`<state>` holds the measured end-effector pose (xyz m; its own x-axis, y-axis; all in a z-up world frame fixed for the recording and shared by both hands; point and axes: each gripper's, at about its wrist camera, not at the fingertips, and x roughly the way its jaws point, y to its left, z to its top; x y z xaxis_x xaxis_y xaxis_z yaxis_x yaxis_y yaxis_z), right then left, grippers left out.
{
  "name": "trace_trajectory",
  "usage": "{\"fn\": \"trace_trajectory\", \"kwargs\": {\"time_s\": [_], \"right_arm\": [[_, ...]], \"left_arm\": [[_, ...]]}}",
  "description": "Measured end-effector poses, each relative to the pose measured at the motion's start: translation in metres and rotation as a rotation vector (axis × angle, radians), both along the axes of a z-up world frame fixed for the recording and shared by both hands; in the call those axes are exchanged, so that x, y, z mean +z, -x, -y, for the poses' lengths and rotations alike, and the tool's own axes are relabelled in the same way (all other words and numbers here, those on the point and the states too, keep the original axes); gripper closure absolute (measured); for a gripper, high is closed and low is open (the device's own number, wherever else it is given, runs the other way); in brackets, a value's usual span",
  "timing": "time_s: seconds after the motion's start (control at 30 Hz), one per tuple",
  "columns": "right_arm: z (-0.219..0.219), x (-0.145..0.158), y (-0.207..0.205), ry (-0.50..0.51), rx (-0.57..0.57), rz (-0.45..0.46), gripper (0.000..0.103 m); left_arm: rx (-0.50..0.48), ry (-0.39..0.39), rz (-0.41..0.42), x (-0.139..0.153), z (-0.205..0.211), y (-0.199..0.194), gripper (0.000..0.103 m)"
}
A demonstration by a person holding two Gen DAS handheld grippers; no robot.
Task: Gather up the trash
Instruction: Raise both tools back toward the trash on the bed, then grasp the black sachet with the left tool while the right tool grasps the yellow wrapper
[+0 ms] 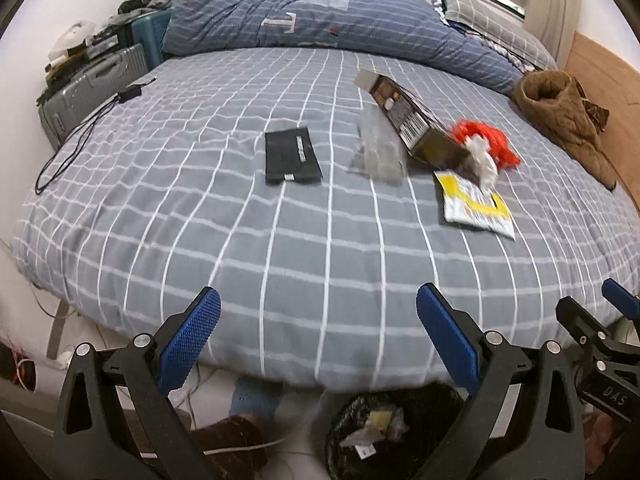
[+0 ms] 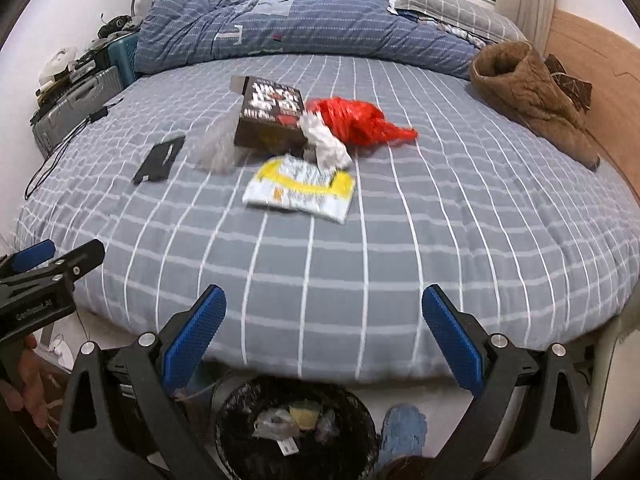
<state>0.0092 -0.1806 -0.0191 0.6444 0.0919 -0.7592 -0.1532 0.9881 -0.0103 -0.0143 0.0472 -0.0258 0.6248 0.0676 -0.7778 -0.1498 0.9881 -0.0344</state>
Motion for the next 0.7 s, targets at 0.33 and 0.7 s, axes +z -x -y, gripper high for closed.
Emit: {"fn": "trace_trajectory", "kwargs": {"time_s": [0.33,0.7], "right_arm": [[-0.014,-0.013,-0.084,-0.055,-0.022,-0.036,0.008],[-0.034,-0.05,-0.144,-0.078,-0.024,-0.1,0.01]], "left_arm": [[0.054,0.006,-0.015,-0.01,-0.035,-0.094,0.007],[0.094,0.04,-0.06,-0.039,-0.061,-0.174,0.007]]}}
